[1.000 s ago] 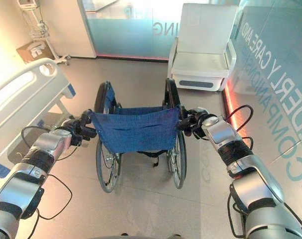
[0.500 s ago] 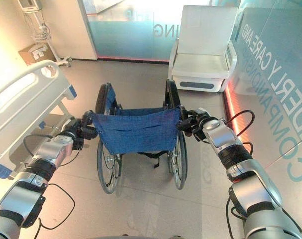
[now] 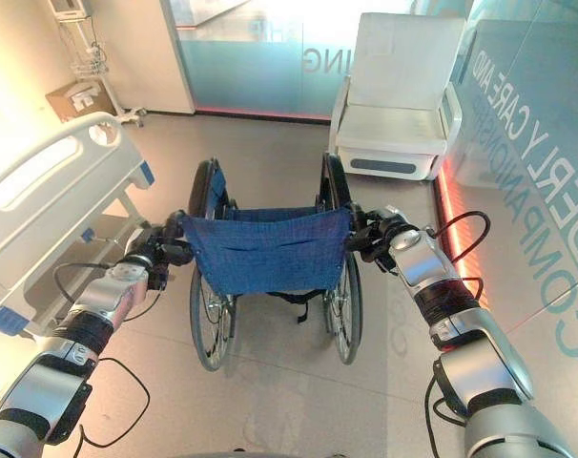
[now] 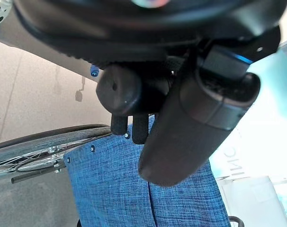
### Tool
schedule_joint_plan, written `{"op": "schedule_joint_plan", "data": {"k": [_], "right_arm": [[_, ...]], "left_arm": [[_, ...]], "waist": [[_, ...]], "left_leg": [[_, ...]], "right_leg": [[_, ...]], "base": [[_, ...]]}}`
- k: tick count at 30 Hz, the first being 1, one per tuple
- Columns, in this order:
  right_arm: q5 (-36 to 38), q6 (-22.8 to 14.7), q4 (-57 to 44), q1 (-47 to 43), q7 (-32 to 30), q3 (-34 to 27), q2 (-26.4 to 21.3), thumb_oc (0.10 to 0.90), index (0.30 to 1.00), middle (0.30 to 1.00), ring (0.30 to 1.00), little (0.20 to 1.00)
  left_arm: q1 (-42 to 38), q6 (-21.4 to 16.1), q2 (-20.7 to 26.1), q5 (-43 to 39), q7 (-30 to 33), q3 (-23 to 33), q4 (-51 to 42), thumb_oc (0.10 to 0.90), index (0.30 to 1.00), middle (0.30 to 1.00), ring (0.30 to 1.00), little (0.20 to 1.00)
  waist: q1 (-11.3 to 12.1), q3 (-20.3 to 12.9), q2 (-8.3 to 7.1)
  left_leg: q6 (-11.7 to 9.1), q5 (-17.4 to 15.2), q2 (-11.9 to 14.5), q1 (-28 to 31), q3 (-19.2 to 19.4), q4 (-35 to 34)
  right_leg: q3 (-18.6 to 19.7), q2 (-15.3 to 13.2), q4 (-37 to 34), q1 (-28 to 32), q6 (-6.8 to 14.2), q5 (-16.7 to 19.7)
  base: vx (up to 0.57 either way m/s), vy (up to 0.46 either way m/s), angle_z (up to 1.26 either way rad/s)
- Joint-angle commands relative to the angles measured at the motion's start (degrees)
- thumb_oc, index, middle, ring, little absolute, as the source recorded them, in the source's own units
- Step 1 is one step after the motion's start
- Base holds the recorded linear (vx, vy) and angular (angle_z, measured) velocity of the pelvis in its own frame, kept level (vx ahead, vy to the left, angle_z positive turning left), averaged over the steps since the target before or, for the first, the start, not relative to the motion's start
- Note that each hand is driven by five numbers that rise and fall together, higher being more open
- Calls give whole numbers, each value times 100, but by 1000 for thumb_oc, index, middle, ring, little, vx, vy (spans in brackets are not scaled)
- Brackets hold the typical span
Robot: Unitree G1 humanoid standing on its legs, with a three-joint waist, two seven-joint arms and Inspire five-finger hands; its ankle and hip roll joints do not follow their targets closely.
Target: Push the wheelchair next to the bed
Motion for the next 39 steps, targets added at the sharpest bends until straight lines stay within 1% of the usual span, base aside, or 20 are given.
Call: {"op": "schedule_joint_plan", "data": {"k": [1,7,10,12,15,16,18,19,23,24,26,28,29,31,33,35,36,37,38,39], "right_arm": [[-620,-52,329,-176,227,545,-153,400,300,300,300,300],[-482,-115,284,-125,54,464,-160,400,300,300,300,300],[-459,-257,222,-95,-101,387,-221,400,300,300,300,300],[-408,-410,139,-71,-241,320,-290,400,300,300,300,300],[-515,-637,116,78,-420,236,-276,400,300,300,300,300],[-512,-777,109,211,-589,174,-236,400,300,300,300,300],[-502,-879,55,304,-722,68,-215,400,300,300,300,300],[-513,-928,32,332,-799,17,-209,400,300,300,300,300],[-447,-1159,109,231,-897,-58,-339,400,300,300,300,300],[-385,-1279,141,180,-818,-22,-367,400,300,300,300,300],[-248,-1415,57,199,-793,97,-403,400,300,300,300,300],[-193,-1604,-41,309,-756,151,-462,400,300,300,300,300],[-204,-1650,-70,362,-740,150,-497,400,300,300,300,300],[-218,-1825,-102,457,-678,107,-639,400,300,300,300,300],[-227,-1976,-71,554,-686,52,-726,400,300,300,300,300],[-212,-2010,-40,624,-757,20,-758,400,300,300,300,300],[-196,-2038,-1,625,-802,25,-748,400,300,300,300,300],[-190,-2064,49,590,-815,41,-734,400,300,300,300,300],[-181,-2079,110,543,-831,62,-705,400,300,300,300,300],[-209,-2014,181,454,-850,84,-618,400,300,300,300,300]], "left_arm": [[-139,-377,233,433,-268,-413,-248,400,300,300,300,300],[-178,-457,303,502,-345,-386,-264,400,300,300,300,300],[-151,-557,364,465,-310,-311,-346,400,300,300,300,300],[-121,-632,419,415,-258,-300,-445,400,300,300,300,300],[30,-719,402,318,-89,-273,-580,400,300,300,300,300],[155,-774,321,271,60,-217,-689,400,300,300,300,300],[209,-827,294,234,147,-186,-762,400,300,300,300,300],[204,-858,290,200,154,-197,-763,400,300,300,300,300],[160,-970,287,117,109,-231,-604,400,300,300,300,300],[234,-956,303,109,111,-181,-579,400,300,300,300,300],[422,-843,297,132,160,-97,-699,400,300,300,300,300],[642,-806,267,124,263,-47,-818,400,300,300,300,300],[706,-822,247,121,287,-42,-836,400,300,300,300,300],[818,-916,176,92,331,-50,-860,400,300,300,300,300],[861,-996,126,69,354,-98,-847,400,300,300,300,300],[842,-1017,95,91,330,-168,-840,400,300,300,300,300],[852,-1041,95,118,314,-175,-846,400,300,300,300,300],[850,-1061,100,140,311,-175,-854,400,300,300,300,300],[851,-1102,117,155,299,-161,-836,400,300,300,300,300],[843,-1118,100,210,311,-138,-846,400,300,300,300,300]], "waist": [[229,85,-210],[258,187,-187],[272,261,-102],[235,363,-92],[139,540,-149],[80,614,-172],[20,709,-225],[0,732,-235],[-29,685,-249],[15,612,-236],[32,498,-287],[21,405,-353],[15,375,-308],[-5,269,-329],[4,192,-312],[66,224,-307],[133,286,-305],[174,351,-355],[213,407,-333],[315,513,-301]], "left_leg": [[188,-511,-451,-128,182,407],[361,-630,-563,-181,181,576],[470,-631,-619,-265,265,618],[497,-692,-680,-291,297,687],[459,-854,-736,-135,246,775],[397,-1078,-788,52,110,768],[406,-1209,-801,105,49,857],[413,-1296,-770,98,-3,939],[357,-1509,-453,-193,63,1664],[264,-1677,-240,-155,135,1929],[123,-1825,56,-135,219,2272],[14,-1582,232,-159,218,2558],[-60,-1570,345,-134,172,2735],[-229,-1214,493,-209,187,3124],[-381,-861,482,-352,105,3448],[-410,-720,357,-680,-39,3507],[-335,-819,152,-833,-126,3381],[-220,-756,-34,-962,-102,3215],[-208,-708,-102,-995,-47,2910],[-235,-519,-192,-1246,47,2489]], "right_leg": [[217,-131,854,-296,-28,-432],[198,-382,1612,-610,111,-511],[152,-485,2854,-944,125,-554],[204,-616,3439,-1364,158,-153],[238,-788,2883,-1619,210,401],[362,-934,2241,-1707,328,671],[467,-1113,1439,-1747,331,1121],[599,-1173,1225,-1758,336,1131],[680,-1045,1298,-1675,282,563],[568,-984,1578,-1656,296,260],[403,-869,1836,-1709,174,-8],[303,-719,1781,-1705,-52,-60],[319,-605,1829,-1656,-60,-201],[199,-424,1683,-1551,-245,-312],[97,-209,1540,-1398,-435,-482],[49,-70,1422,-1212,-523,-566],[92,-25,1405,-1134,-499,-564],[97,-53,1341,-1108,-508,-460],[119,27,1322,-999,-481,-501],[174,190,1214,-708,-470,-590]], "base": [[63,116,0],[65,119,-2],[87,152,-5],[121,66,-13],[274,-113,-11],[359,-216,-19],[319,-296,-5],[274,-353,21],[290,-389,35],[416,-471,45],[388,-448,52],[298,-327,31],[361,-297,16],[299,-241,23],[250,-221,35],[246,-189,28],[228,-151,11],[221,-109,8],[308,-112,7],[349,-89,3]]}}
